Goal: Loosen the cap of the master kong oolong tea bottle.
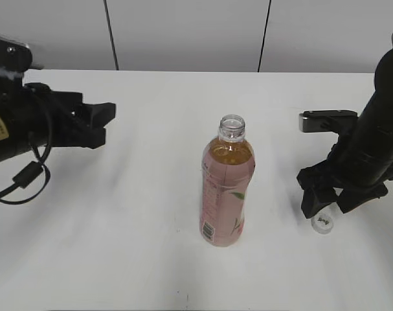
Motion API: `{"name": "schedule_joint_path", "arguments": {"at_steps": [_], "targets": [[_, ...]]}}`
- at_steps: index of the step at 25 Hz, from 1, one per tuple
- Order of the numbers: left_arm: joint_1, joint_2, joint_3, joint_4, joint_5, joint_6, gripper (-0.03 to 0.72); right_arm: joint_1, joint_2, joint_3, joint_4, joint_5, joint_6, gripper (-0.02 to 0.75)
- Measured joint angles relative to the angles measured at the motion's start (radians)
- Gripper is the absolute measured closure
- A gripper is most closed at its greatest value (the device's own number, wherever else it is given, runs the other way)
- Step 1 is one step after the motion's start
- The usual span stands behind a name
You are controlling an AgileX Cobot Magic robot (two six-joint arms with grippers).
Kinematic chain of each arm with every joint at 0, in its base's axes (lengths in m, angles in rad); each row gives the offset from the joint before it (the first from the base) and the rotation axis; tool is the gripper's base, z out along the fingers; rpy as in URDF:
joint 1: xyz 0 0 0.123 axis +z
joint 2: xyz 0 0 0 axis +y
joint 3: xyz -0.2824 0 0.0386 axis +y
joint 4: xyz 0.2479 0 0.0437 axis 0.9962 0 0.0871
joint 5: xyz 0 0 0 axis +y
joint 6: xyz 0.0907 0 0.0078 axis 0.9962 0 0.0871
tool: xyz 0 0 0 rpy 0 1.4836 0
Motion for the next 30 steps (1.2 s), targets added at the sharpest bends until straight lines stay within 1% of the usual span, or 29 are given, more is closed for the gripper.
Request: {"name": "schedule_joint_path", "arguments": {"at_steps": [5, 9, 14, 17, 20, 23, 26, 30], "targets": [[0.062, -0.036, -0.031, -0.021, 0.316, -0.117, 0.272, 0.0, 0.0, 0.0, 0.014, 0.0, 0.0, 0.203], [0.086, -0.076, -0.073, -0.055, 0.482, -0.163, 0.274, 0.0, -0.025, 0.0, 0.017, 0.013, 0.003, 0.203], [0.087, -0.146, -0.134, -0.1, 0.685, -0.171, 0.275, 0.0, -0.107, 0.0, 0.021, 0.067, 0.019, 0.203], [0.087, -0.208, -0.14, -0.146, 0.797, -0.171, 0.275, 0.0, -0.161, 0.001, 0.021, 0.121, 0.023, 0.203], [0.087, -0.295, -0.14, -0.158, 0.907, -0.171, 0.275, 0.0, -0.237, 0.008, 0.02, 0.169, 0.024, 0.203], [0.087, -0.397, -0.14, -0.162, 1.049, -0.171, 0.275, 0.0, -0.356, 0.051, 0.013, 0.204, 0.033, 0.203], [0.087, -0.519, -0.14, -0.172, 1.183, -0.168, 0.278, 0.0, -0.481, 0.104, -0.02, 0.232, 0.06, 0.203], [0.087, -0.702, -0.14, -0.172, 1.368, -0.132, 0.279, 0.0, -0.633, 0.176, -0.06, 0.251, 0.091, 0.203]]}}
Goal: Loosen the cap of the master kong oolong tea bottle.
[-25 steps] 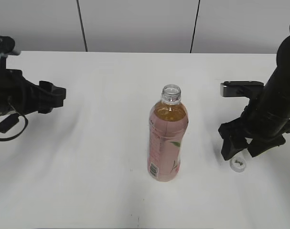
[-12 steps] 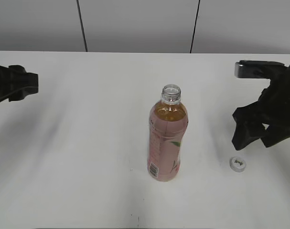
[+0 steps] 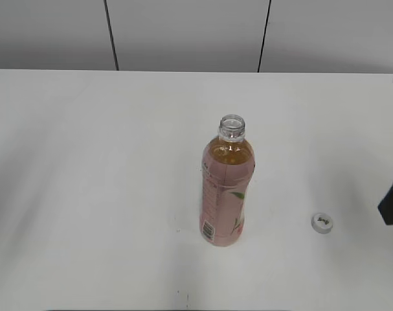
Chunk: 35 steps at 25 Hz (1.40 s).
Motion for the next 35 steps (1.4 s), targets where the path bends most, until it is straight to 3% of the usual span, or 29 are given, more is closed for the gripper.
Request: {"name": "schedule_joint_path", "arguments": {"at_steps": [9, 16, 27, 35], "targets": [[0.0, -0.336, 0.003, 0.004, 0.302, 0.069, 0.282, 0.0, -0.298, 0.144, -0.036, 0.037, 0.03, 0.203], [0.0, -0.552, 0.103, -0.037, 0.339, 0.153, 0.29, 0.0, -0.572, 0.235, -0.085, 0.042, 0.037, 0.203], [0.0, -0.858, 0.111, -0.089, 0.341, 0.29, 0.292, 0.0, -0.949, 0.283, -0.127, 0.063, 0.039, 0.203], [0.0, -0.877, 0.111, -0.104, 0.34, 0.325, 0.293, 0.0, -1.199, 0.291, -0.148, 0.067, 0.017, 0.203]]}}
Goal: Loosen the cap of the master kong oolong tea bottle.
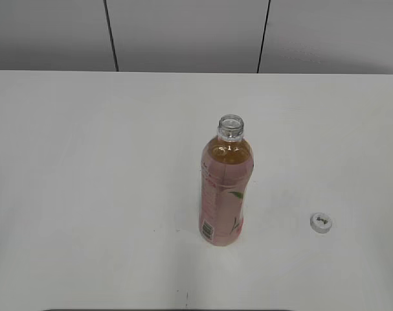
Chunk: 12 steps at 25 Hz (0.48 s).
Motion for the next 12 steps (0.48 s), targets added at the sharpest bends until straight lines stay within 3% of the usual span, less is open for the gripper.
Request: {"name": "schedule_joint_path", "arguments": {"at_steps": [12], "targets": [[0.0, 0.0, 0.0, -0.007, -0.003, 0.006, 0.344, 0.0, -0.004, 0.003, -0.015, 0.002, 0.007, 0.204]]}}
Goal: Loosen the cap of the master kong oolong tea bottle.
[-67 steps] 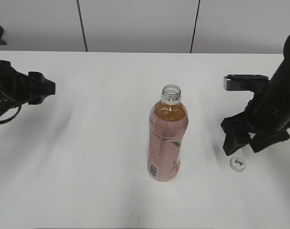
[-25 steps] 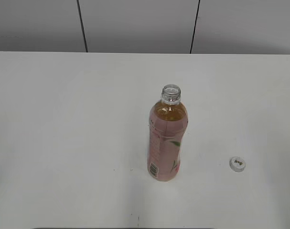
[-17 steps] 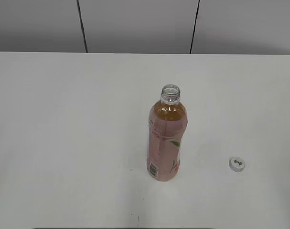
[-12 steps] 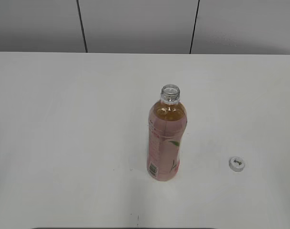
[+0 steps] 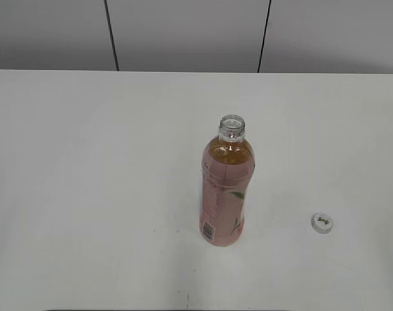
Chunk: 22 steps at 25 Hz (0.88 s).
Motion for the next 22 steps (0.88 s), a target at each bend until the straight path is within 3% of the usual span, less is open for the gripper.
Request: {"name": "schedule_joint_path", "arguments": {"at_steps": [12, 19, 22], "targets": [[0.01, 0.0, 0.0, -0.001, -0.001, 0.0, 0.355, 0.0, 0.0, 0.001, -0.001, 0.0, 0.001, 0.204], [0.193, 0.0, 0.0, -0.001, -0.002, 0.0, 0.356, -0.093, 0.0, 0.001, -0.001, 0.0, 0.002, 0.204], [0.215, 0.0, 0.0, 0.0, -0.002, 0.0, 0.356, -0.109, 0.0, 0.001, -0.001, 0.0, 0.002, 0.204]]}}
